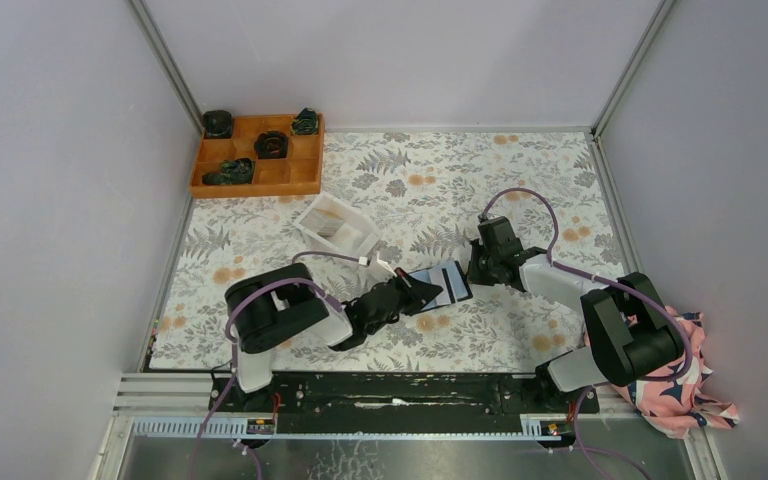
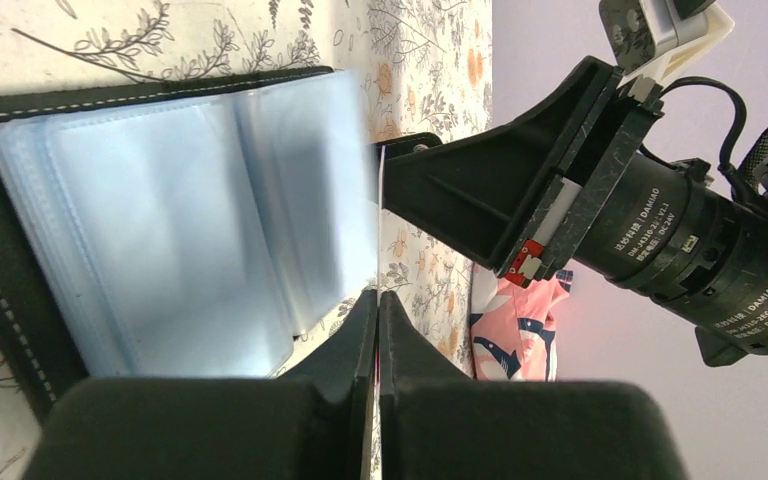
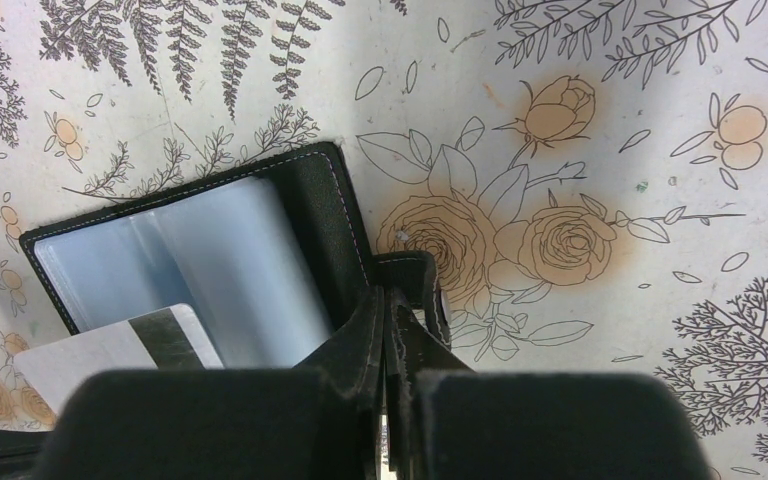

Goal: Put the credit cards into the card holder
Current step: Turn over the card slot in the card holder, then insert the credit card into the card holder.

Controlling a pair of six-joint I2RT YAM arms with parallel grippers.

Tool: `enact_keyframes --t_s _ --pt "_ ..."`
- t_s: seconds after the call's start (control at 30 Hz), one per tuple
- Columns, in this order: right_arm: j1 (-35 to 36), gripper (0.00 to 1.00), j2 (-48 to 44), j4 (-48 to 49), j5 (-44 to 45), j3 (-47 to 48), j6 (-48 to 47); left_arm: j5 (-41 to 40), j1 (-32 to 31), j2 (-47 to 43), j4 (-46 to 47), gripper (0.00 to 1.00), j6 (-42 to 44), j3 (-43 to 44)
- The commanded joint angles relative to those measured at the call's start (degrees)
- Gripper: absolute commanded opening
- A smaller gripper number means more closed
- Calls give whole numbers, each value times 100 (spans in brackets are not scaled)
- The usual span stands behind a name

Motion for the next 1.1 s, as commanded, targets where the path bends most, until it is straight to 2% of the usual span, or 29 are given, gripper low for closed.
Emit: enact_keyframes --t_s 0.0,0.23,0.53,1.07 --pt "-29 0 -55 -201 481 121 -57 52 17 140 -84 0 170 199" --pt "-37 0 -172 -261 727 130 -102 97 15 315 50 0 65 168" --pt "-41 0 -345 -291 705 218 -154 -280 17 -280 -126 0 304 -228" --pt "-31 0 -280 -257 404 21 -94 -355 120 15 7 0 115 -179"
